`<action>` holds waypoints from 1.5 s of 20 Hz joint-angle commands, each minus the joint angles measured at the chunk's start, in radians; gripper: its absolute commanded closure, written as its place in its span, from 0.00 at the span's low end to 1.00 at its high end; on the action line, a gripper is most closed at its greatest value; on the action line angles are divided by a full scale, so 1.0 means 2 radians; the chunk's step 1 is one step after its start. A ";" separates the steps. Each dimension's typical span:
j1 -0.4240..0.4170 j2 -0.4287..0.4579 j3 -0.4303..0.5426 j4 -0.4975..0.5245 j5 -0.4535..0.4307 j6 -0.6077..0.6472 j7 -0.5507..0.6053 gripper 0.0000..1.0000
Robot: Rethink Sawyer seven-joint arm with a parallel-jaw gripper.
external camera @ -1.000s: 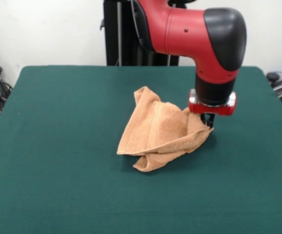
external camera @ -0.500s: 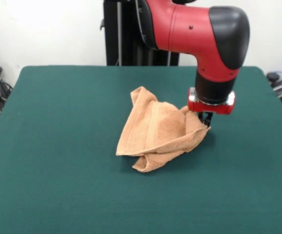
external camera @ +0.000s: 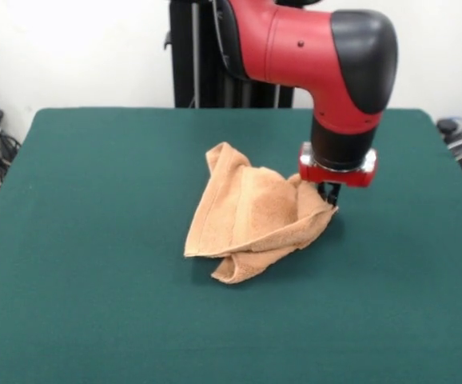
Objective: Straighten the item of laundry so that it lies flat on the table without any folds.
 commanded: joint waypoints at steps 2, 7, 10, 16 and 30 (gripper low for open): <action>-0.040 0.013 0.018 0.078 0.015 -0.051 0.120 1.00; -0.017 -0.018 -0.006 0.077 0.013 0.000 0.126 1.00; 0.001 -0.031 -0.031 0.069 0.007 0.034 0.129 1.00; 0.029 -0.046 -0.068 0.049 0.006 0.110 0.144 1.00; 0.031 -0.041 -0.073 0.045 0.020 0.099 0.140 1.00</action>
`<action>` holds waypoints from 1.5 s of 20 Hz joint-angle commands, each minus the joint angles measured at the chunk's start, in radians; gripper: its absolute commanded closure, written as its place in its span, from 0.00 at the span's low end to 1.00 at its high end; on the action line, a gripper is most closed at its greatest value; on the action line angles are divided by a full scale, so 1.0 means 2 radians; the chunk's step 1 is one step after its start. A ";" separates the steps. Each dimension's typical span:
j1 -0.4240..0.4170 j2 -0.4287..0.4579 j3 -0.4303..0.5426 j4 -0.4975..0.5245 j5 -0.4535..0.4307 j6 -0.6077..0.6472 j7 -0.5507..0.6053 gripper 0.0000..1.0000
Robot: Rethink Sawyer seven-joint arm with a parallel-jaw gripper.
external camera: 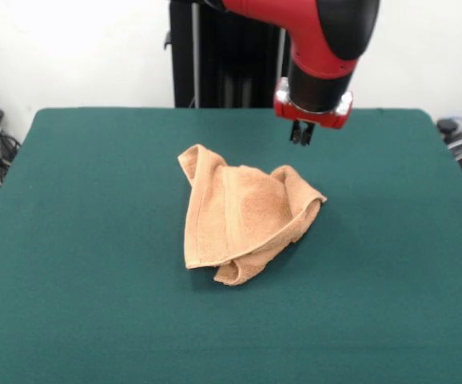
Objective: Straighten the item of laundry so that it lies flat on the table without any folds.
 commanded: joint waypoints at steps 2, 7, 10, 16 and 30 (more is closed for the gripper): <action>-0.003 0.018 0.015 0.021 0.041 -0.036 0.160 1.00; -0.010 0.038 0.018 0.016 0.055 -0.041 0.162 1.00; -0.008 0.044 0.017 0.008 0.062 -0.039 0.164 1.00; -0.005 0.056 0.012 -0.017 0.059 -0.008 0.154 1.00; 0.033 0.047 -0.040 -0.067 0.014 -0.071 0.121 1.00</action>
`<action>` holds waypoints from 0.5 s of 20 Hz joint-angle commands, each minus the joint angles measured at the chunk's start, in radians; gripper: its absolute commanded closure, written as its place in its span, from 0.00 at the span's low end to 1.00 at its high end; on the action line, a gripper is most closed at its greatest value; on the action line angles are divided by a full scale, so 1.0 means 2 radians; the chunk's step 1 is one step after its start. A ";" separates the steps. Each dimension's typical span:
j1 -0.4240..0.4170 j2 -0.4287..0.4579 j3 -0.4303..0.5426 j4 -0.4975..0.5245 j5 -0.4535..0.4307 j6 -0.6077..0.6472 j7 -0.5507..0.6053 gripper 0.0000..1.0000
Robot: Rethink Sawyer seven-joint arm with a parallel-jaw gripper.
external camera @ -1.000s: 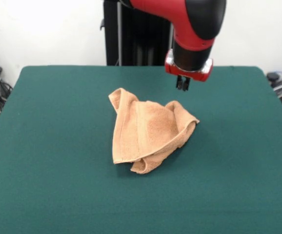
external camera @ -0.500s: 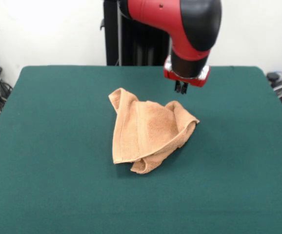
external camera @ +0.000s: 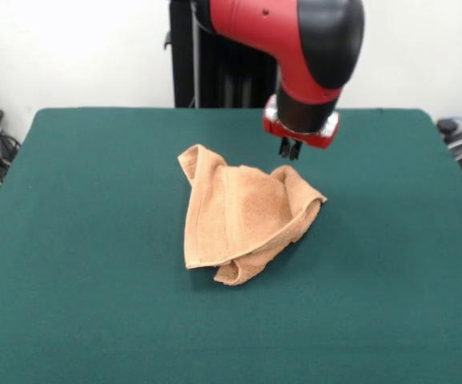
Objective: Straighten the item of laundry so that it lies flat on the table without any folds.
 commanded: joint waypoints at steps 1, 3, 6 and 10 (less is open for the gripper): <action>0.023 0.001 -0.016 -0.043 -0.021 -0.075 0.115 1.00; 0.027 0.006 -0.020 -0.045 -0.017 -0.076 0.120 1.00; 0.026 0.013 -0.022 -0.047 -0.004 -0.025 0.130 1.00; 0.025 0.022 -0.030 -0.076 -0.009 0.102 0.140 1.00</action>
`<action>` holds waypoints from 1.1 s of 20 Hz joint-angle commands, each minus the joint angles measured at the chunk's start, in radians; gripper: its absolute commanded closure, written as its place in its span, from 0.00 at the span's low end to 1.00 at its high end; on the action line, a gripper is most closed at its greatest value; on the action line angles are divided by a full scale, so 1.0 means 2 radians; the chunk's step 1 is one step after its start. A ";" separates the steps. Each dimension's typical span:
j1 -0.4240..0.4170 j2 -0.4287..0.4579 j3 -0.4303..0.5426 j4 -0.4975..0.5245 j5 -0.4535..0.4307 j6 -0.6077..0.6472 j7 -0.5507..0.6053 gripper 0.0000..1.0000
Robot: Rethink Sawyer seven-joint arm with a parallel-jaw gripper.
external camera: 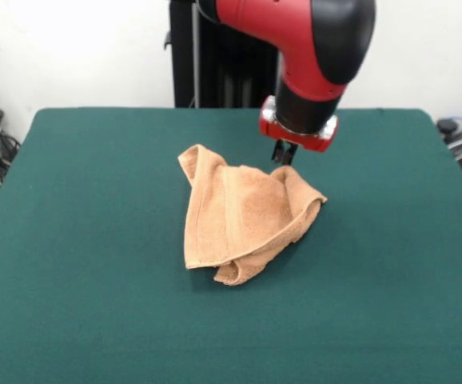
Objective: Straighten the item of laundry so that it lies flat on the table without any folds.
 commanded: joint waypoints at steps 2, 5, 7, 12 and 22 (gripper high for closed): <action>-0.002 0.019 0.004 -0.061 -0.013 0.148 0.136 1.00; -0.004 0.022 0.004 -0.075 -0.016 0.207 0.141 1.00; -0.001 0.023 0.000 -0.080 -0.015 0.229 0.147 1.00; 0.006 0.014 -0.004 -0.060 -0.009 0.191 0.136 1.00; 0.020 -0.018 0.001 -0.020 -0.011 -0.026 0.101 1.00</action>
